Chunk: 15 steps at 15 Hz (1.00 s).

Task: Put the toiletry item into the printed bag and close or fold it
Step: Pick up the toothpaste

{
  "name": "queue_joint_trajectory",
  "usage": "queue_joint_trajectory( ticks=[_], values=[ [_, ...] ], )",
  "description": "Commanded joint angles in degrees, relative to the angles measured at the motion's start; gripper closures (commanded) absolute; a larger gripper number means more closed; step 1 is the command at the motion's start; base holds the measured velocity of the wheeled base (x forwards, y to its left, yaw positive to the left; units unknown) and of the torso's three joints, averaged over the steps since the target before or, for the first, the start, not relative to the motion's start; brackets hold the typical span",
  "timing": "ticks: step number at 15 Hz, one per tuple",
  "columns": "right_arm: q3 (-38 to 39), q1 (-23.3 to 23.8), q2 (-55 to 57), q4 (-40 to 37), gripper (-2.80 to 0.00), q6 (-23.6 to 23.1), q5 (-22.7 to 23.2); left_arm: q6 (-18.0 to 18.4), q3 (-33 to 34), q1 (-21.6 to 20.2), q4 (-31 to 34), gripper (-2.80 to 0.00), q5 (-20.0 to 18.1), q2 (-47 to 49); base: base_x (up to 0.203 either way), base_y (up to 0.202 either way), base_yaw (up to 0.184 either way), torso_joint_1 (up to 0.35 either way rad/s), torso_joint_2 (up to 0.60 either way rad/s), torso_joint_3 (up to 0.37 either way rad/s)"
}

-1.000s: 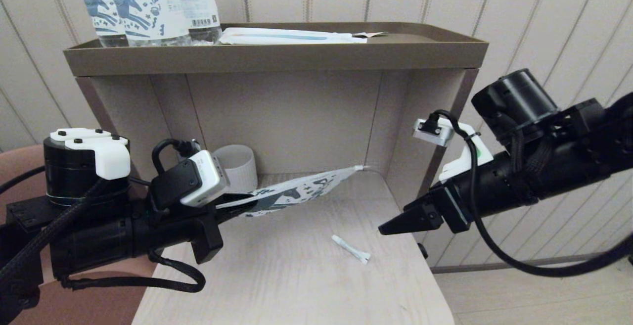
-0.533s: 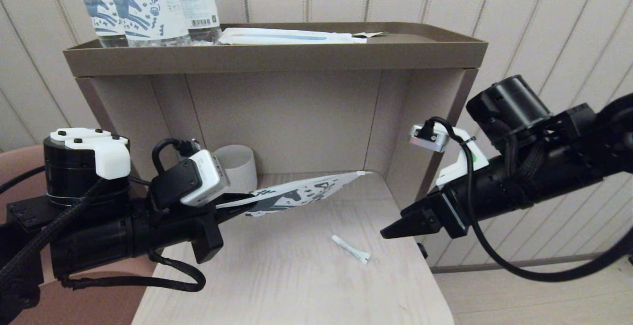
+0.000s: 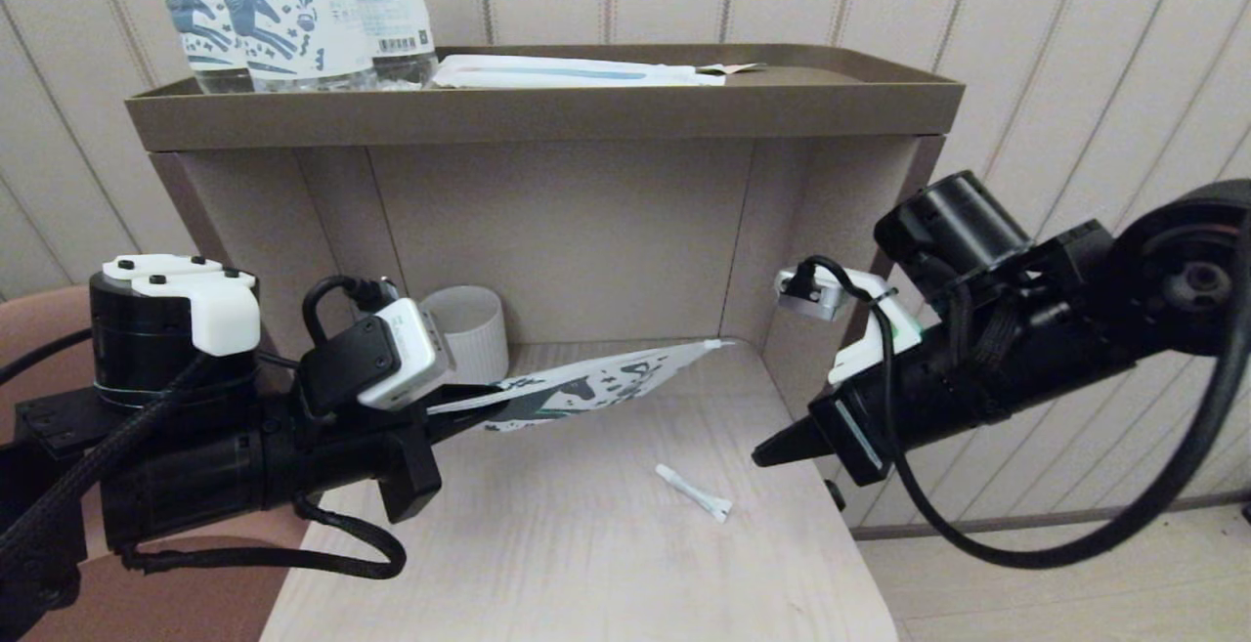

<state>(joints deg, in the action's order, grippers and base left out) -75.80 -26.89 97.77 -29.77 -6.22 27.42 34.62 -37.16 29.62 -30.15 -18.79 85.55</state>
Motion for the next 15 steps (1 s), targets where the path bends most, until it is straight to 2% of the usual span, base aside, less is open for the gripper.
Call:
queue_joint_trajectory(
  ticks=[1, 2, 3, 4, 10, 15],
  values=[
    [-0.4, -0.8, 2.3, -0.1, 0.00, -0.1, -0.5, 0.2, -0.2, 0.0, -0.1, 0.00, -0.1, 0.1, 0.000, 0.000, 0.000, 0.000, 0.00, 0.000],
    [-0.7, -0.9, 2.7, -0.1, 0.00, -0.2, -0.7, 0.2, -0.2, 0.0, -0.1, 0.00, -0.2, 0.3, 0.000, 0.000, 0.000, 0.000, 0.00, 0.000],
    [-0.9, -1.0, 2.9, 0.0, -0.57, -0.2, -1.8, 0.1, -0.3, 0.0, -0.1, 0.00, -0.2, 0.8, 0.000, 0.000, 0.000, 0.000, 0.00, 0.000],
    [-1.2, -1.4, 3.4, 0.4, -2.80, -0.3, -3.5, 0.0, -0.5, -0.1, -0.1, 0.00, -0.2, 1.2, 0.000, 0.000, 0.000, 0.000, 0.00, 0.000],
    [-1.5, -2.8, 5.2, 1.2, -2.80, -2.6, -5.2, -0.2, -0.5, 0.0, -0.1, 0.00, -0.2, 1.2, 0.000, 0.000, 0.000, 0.000, 0.00, 0.000],
    [-2.8, -2.9, 5.9, 1.7, -2.80, -2.8, -5.4, -0.2, -0.3, 0.0, -0.1, 0.00, -0.2, 1.2, 0.000, 0.000, 0.000, 0.000, 0.00, 0.000]
  ],
)
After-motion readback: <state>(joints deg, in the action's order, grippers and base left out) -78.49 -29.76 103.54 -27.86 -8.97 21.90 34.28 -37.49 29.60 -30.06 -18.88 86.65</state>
